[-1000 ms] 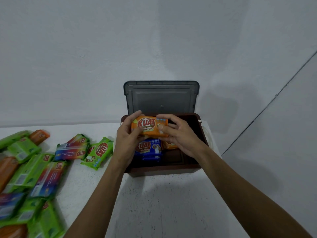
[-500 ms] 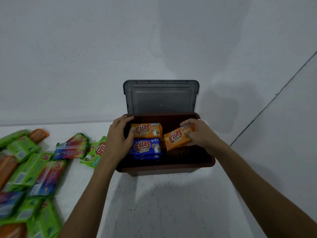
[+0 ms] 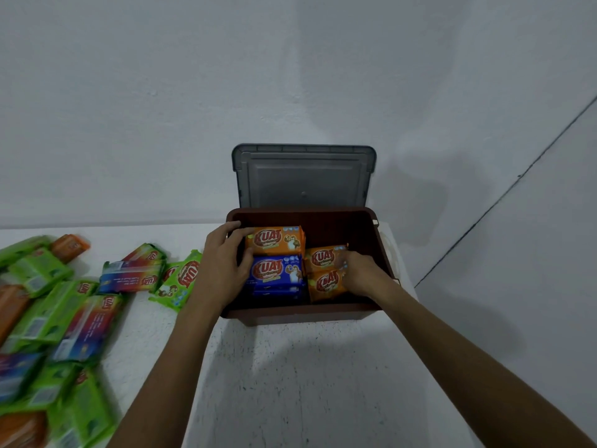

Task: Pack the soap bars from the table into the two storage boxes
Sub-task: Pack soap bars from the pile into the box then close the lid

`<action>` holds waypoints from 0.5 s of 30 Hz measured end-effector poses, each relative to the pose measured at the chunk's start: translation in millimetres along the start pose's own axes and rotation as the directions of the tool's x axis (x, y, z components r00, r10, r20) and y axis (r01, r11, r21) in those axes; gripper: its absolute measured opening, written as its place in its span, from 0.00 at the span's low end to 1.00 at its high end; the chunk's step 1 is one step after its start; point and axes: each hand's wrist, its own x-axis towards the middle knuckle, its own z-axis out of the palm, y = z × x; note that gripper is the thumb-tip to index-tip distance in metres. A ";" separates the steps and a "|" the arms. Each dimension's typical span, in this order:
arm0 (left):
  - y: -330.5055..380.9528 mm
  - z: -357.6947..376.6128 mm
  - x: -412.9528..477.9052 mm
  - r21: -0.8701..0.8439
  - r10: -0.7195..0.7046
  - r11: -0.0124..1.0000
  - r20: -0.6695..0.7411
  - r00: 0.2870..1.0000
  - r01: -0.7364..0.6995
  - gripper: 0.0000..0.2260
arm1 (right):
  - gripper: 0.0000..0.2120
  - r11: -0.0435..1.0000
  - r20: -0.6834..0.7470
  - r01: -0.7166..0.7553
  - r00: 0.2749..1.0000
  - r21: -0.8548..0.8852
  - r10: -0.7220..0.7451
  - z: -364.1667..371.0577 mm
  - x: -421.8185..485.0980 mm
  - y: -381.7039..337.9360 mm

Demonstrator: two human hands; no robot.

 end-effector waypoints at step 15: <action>0.8 0.7 -0.5 0.011 0.034 0.999 -0.018 0.999 -0.034 0.14 | 0.17 0.996 -0.306 0.089 0.949 0.028 -0.077 -47.5 -21.4 -19.4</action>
